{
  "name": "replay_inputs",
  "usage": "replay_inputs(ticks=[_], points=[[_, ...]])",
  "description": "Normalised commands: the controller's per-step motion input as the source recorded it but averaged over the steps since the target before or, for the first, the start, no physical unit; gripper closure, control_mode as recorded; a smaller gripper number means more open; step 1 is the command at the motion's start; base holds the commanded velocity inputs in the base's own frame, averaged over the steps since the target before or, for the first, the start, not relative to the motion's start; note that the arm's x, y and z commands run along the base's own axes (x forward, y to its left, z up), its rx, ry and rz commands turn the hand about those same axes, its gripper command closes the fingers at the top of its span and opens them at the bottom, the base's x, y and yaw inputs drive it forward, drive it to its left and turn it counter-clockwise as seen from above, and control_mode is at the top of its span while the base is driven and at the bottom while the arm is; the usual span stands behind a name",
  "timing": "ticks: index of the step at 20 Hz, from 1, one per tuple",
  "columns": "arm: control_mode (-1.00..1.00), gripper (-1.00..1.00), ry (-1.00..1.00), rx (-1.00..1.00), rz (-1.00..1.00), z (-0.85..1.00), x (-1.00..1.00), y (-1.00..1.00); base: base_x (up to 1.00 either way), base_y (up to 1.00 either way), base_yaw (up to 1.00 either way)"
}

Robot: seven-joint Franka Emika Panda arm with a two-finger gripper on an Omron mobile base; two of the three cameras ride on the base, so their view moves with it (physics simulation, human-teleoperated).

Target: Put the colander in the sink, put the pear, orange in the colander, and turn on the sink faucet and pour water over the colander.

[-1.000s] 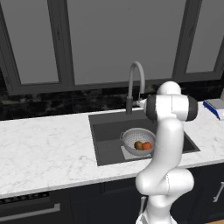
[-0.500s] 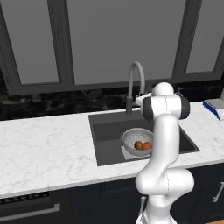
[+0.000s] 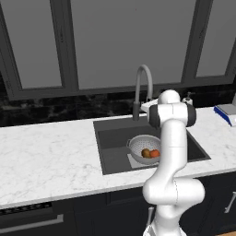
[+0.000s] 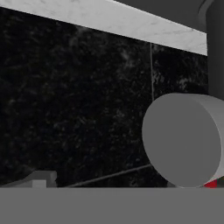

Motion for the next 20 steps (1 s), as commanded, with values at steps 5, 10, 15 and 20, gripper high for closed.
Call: replay_inputs(ticks=[5, 10, 15, 20], points=[[-1.00, -1.00, 0.00, 0.00, -0.04, -0.02, 0.29, 0.00, 0.00, 0.00, 0.00], [-1.00, 1.00, -0.05, 0.00, -0.13, 0.00, 0.06, -0.04, 0.00, 0.00, 0.00], [-1.00, 1.00, -0.10, 0.09, -0.20, 0.00, 0.01, -0.54, 0.00, 0.00, 0.00], [-1.00, 1.00, -0.02, 0.14, -0.16, 0.12, 0.05, -0.93, 0.00, 0.00, 0.00]])
